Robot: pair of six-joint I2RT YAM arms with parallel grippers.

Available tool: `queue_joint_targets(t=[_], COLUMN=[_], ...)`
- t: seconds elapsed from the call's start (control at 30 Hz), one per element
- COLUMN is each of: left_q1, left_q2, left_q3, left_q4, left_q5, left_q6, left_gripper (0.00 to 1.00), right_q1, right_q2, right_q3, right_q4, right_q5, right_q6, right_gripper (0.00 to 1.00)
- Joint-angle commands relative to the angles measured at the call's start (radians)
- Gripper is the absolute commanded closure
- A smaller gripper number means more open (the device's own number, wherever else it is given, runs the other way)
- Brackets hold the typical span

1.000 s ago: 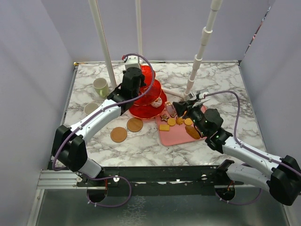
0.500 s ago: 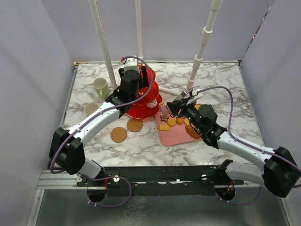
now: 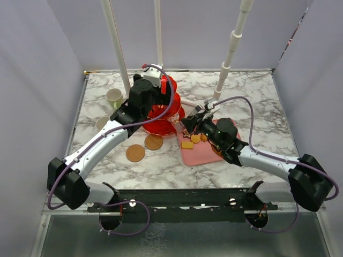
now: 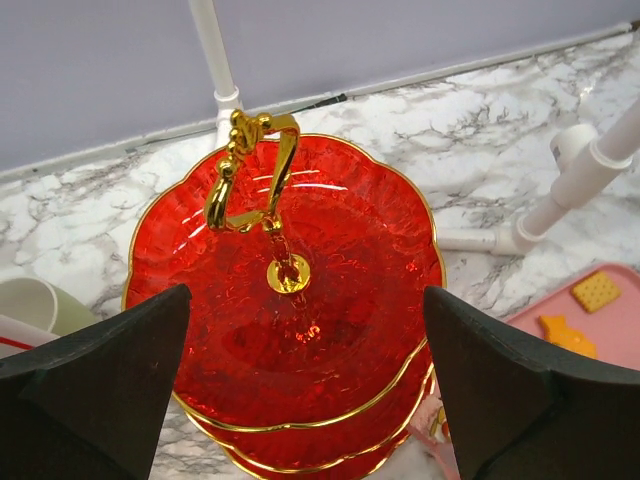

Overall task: Serve the afternoon tea
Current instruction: Adjust the desert table at the center of the board, then place the desert on the desert table.

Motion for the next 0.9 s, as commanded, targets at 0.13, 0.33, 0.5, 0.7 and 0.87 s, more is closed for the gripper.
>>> queue_joint_targets(t=[0.13,0.33,0.5,0.7,0.87], left_q1=[-0.001,0.004,0.006,0.008,0.008], left_q2=[-0.032,-0.085,-0.110,-0.115,-0.109], left_q3=[0.119,0.095,0.070,0.077,0.087], left_q4=[-0.236,-0.244,-0.255,-0.259,-0.281], left_q5=[0.069,0.038,0.028,0.037,0.037], left_q6=[0.156,0.164,0.172,0.204,0.211], left_gripper=[0.01,0.01,0.01,0.01,0.01], right_q1=[0.018,0.020,0.020,0.019,0.019], right_q2=[0.127,0.225,0.301,0.378,0.425], right_q3=[0.081,0.122,0.142,0.160,0.170], right_q4=[0.120,0.162,0.210,0.267,0.295], right_q5=[-0.033,-0.041,-0.044,-0.022,-0.023], right_q6=[-0.018,-0.032,-0.039,-0.053,-0.057], right_gripper=[0.71,0.71,0.69,0.69,0.65])
